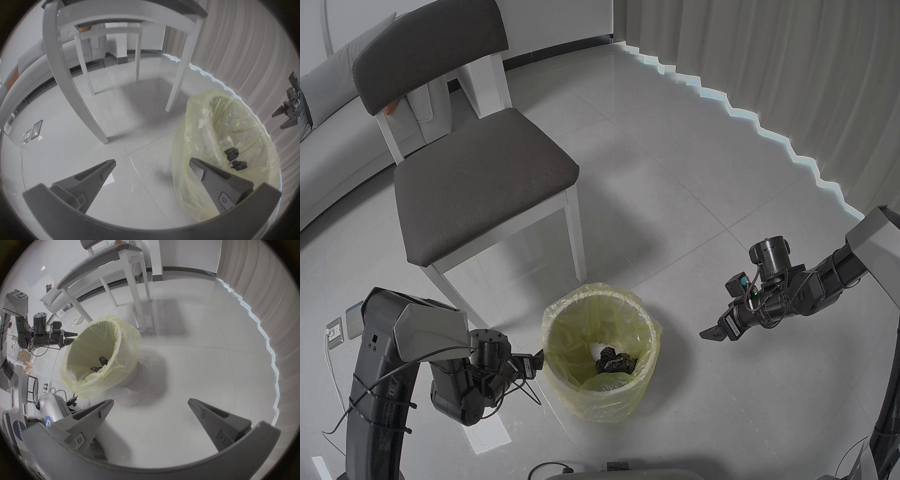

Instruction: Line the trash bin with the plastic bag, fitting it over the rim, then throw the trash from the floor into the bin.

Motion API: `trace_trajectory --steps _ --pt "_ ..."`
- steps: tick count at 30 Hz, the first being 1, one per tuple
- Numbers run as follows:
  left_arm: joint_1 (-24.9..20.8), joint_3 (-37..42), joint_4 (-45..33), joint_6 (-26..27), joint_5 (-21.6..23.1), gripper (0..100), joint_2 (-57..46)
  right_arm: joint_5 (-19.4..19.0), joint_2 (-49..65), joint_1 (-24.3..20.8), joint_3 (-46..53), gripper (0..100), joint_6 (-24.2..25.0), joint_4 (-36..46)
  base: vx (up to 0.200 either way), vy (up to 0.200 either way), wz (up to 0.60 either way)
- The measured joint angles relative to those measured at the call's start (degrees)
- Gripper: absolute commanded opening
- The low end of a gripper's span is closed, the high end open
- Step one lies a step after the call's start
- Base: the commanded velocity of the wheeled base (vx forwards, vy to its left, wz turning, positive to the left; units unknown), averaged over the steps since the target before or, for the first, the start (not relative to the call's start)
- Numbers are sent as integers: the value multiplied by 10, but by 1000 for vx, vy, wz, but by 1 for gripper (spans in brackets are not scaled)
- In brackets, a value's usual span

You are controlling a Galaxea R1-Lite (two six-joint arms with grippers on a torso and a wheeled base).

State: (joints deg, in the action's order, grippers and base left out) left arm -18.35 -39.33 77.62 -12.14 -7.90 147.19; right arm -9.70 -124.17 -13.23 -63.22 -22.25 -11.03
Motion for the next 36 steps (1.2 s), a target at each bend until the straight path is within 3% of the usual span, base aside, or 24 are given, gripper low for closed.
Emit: trace_trajectory --steps 11,26,36 --pt "-2 -129 -161 8 9 100 4 0 9 1 4 100 0 0 0 0 0" --pt "56 -55 -84 10 26 100 -51 6 25 2 22 100 2 -7 0 0 0" --pt "49 -128 -78 9 50 100 -57 17 57 -7 73 100 24 -63 0 0 0"
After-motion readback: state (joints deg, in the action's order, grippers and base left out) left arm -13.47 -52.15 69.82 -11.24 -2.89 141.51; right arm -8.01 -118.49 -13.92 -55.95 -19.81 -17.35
